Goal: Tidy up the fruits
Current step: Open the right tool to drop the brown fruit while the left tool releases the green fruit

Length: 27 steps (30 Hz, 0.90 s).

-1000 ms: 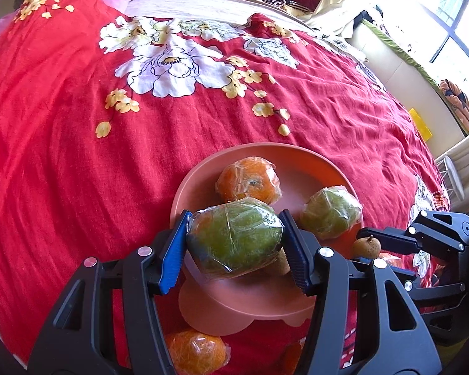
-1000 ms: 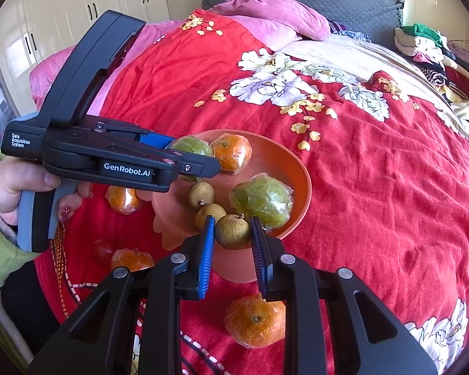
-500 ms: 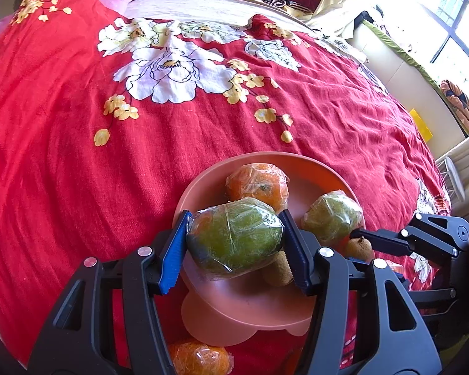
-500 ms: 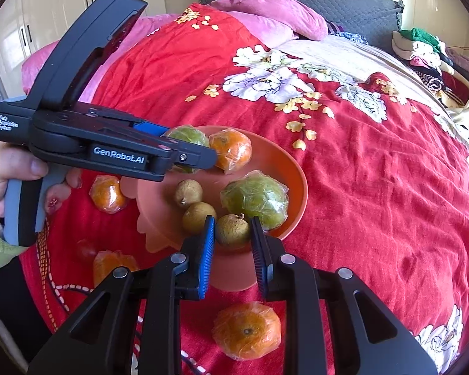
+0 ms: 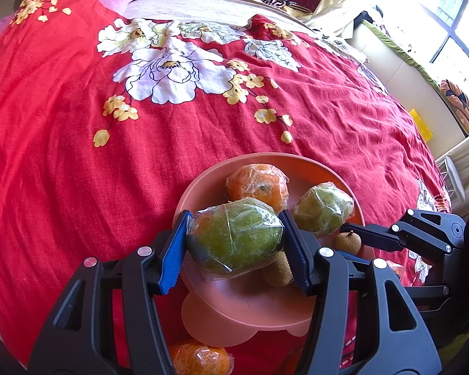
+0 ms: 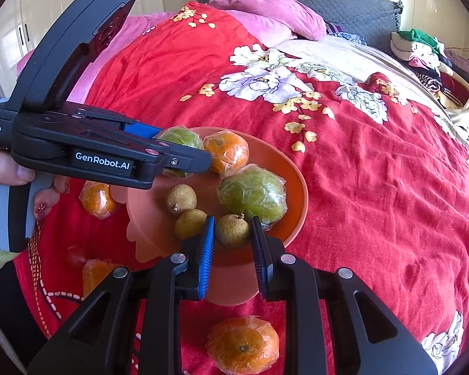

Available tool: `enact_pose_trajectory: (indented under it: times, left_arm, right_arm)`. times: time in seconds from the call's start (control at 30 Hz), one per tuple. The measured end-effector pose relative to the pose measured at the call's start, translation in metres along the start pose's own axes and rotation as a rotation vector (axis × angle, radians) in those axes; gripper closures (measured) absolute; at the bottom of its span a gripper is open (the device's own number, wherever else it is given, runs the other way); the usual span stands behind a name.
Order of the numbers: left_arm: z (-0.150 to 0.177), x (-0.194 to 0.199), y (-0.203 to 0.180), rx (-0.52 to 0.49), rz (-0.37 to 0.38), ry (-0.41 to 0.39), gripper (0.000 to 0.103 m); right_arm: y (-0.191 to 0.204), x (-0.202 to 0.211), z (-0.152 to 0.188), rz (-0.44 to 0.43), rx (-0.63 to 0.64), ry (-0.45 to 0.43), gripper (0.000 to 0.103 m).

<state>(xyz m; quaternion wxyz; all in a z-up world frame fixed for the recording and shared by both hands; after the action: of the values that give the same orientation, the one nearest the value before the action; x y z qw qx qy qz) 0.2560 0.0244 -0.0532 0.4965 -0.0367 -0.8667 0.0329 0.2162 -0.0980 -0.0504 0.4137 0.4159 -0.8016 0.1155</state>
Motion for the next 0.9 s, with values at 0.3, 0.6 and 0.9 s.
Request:
enact_pose_trajectory:
  times: [0.3, 0.6, 0.9]
  left_arm:
    - [-0.001, 0.0, 0.0, 0.003, 0.002, 0.0, 0.055]
    - [0.0, 0.0, 0.0, 0.002, 0.001, -0.001, 0.054]
    - [-0.001, -0.001, 0.0, 0.004, -0.002, 0.0, 0.054]
  right_arm:
    - [0.0, 0.0, 0.0, -0.003, -0.001, -0.001, 0.08]
    - [0.01, 0.009, 0.003, -0.022, 0.005, -0.007, 0.066]
    - [0.013, 0.02, 0.005, -0.026, -0.003, -0.022, 0.061]
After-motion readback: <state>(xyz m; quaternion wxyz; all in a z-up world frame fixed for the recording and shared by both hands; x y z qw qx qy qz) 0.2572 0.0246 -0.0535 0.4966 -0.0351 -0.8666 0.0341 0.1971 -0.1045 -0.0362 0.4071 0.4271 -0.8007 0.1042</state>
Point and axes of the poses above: each gripper's, at about its wrist camera, not at the fingertips, and x roughly against the way its jaws point, y to its left, z to its underside, the point moved 3 cm from there along -x, roughly the way its jaws point, and after that the axes turned 9 degrees about -z, right-handed, at the moved point
